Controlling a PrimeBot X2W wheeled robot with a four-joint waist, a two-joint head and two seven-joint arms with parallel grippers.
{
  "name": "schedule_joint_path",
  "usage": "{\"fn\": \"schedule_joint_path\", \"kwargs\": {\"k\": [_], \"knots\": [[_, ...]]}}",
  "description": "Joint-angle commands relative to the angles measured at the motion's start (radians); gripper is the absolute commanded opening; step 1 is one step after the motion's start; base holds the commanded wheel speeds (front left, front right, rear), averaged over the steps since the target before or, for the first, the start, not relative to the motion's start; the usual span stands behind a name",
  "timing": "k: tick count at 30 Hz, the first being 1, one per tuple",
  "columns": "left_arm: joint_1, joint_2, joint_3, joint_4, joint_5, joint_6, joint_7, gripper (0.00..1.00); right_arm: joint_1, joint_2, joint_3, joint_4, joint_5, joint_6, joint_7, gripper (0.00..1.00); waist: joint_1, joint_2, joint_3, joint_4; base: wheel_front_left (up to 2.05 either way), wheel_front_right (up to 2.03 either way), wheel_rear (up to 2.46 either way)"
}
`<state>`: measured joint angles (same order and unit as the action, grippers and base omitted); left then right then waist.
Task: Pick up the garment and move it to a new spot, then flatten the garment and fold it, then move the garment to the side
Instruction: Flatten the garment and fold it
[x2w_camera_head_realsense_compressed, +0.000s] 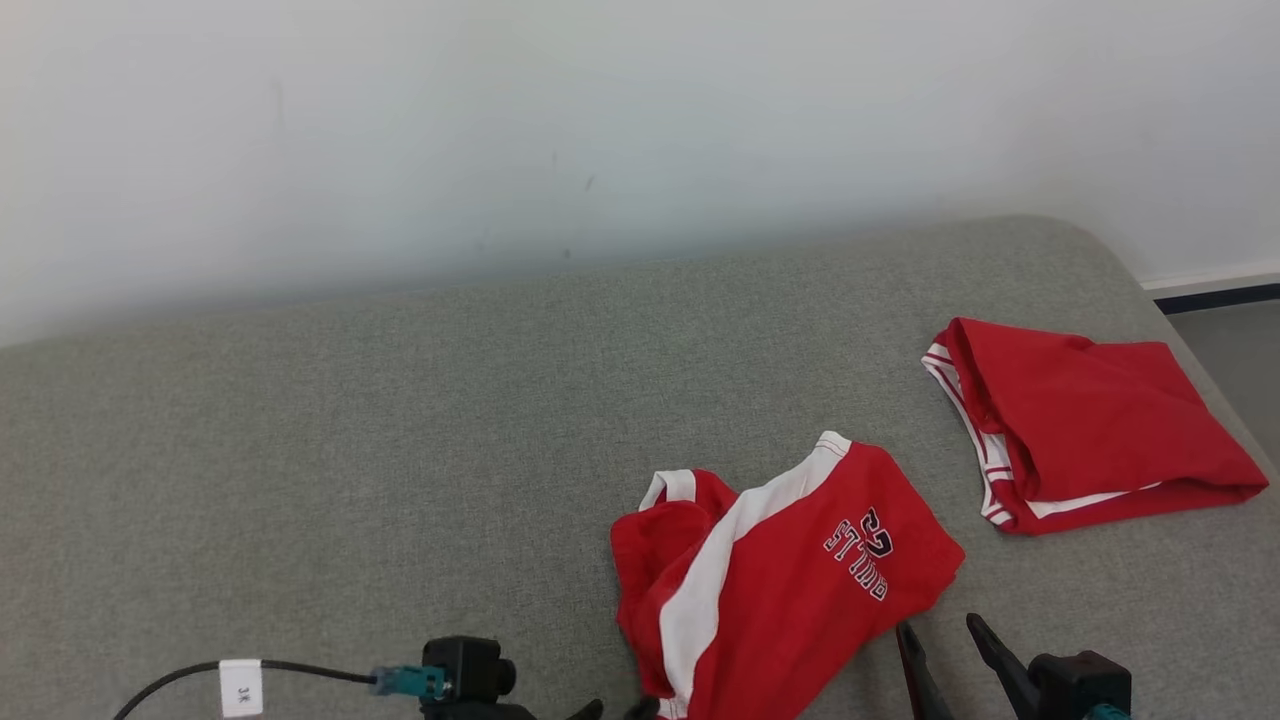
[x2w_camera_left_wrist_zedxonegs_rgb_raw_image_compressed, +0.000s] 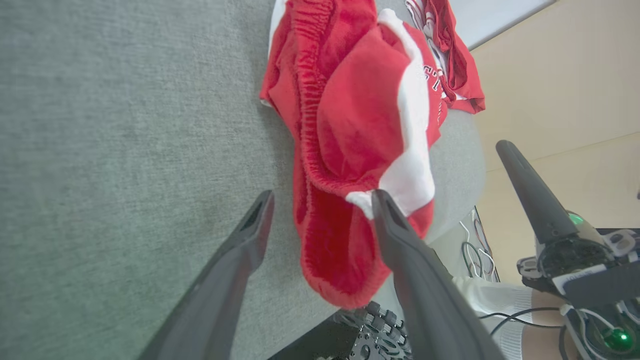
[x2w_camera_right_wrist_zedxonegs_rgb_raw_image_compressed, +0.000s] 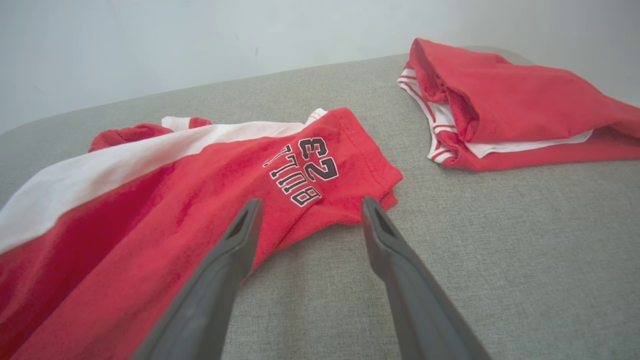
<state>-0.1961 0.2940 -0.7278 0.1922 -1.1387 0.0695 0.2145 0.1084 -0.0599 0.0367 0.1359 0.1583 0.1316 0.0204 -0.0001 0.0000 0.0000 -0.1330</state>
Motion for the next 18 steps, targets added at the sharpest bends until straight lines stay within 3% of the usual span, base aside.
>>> {"fn": "schedule_joint_path", "kwargs": {"k": [1, 8, 14, 15, 16, 17, 18], "knots": [[-0.013, -0.008, -0.008, 0.003, -0.014, -0.005, 0.012, 1.00, 0.001, -0.002, 0.001, 0.000, -0.006, -0.002, -0.003, 1.00, 0.0001, 0.0000, 0.000, -0.002, 0.00, 0.00, 0.00], [-0.006, -0.030, -0.053, 0.006, -0.012, -0.001, 0.066, 1.00, 0.002, -0.001, -0.001, 0.007, 0.000, -0.002, -0.009, 1.00, 0.0001, 0.0000, -0.003, 0.000, 0.00, 0.00, 0.00], [-0.031, -0.066, -0.068, 0.039, 0.013, 0.007, 0.041, 1.00, -0.001, 0.001, 0.003, 0.008, -0.002, -0.002, -0.008, 1.00, 0.0001, 0.0000, -0.005, 0.008, 0.00, 0.00, 0.00], [-0.036, -0.072, -0.070, 0.047, 0.015, 0.006, 0.037, 0.86, -0.002, 0.001, 0.003, 0.008, -0.002, -0.002, -0.008, 1.00, 0.0001, 0.0000, -0.005, 0.009, 0.00, 0.00, 0.00], [-0.041, -0.078, -0.070, 0.054, 0.022, 0.002, 0.028, 0.65, -0.002, 0.001, 0.003, 0.008, -0.002, -0.002, -0.008, 1.00, 0.0001, 0.0000, -0.005, 0.010, 0.00, 0.00, 0.00], [-0.048, -0.083, -0.070, 0.060, 0.031, 0.000, 0.013, 0.20, -0.002, 0.001, 0.003, 0.008, -0.002, -0.002, -0.008, 1.00, 0.0001, 0.0000, -0.005, 0.011, 0.00, 0.00, 0.00], [-0.055, -0.089, -0.067, 0.065, 0.038, -0.009, -0.003, 0.00, -0.002, 0.001, 0.003, 0.008, -0.002, -0.002, -0.008, 1.00, 0.0001, 0.0000, -0.005, 0.012, 0.00, 0.00, 0.00]]}}
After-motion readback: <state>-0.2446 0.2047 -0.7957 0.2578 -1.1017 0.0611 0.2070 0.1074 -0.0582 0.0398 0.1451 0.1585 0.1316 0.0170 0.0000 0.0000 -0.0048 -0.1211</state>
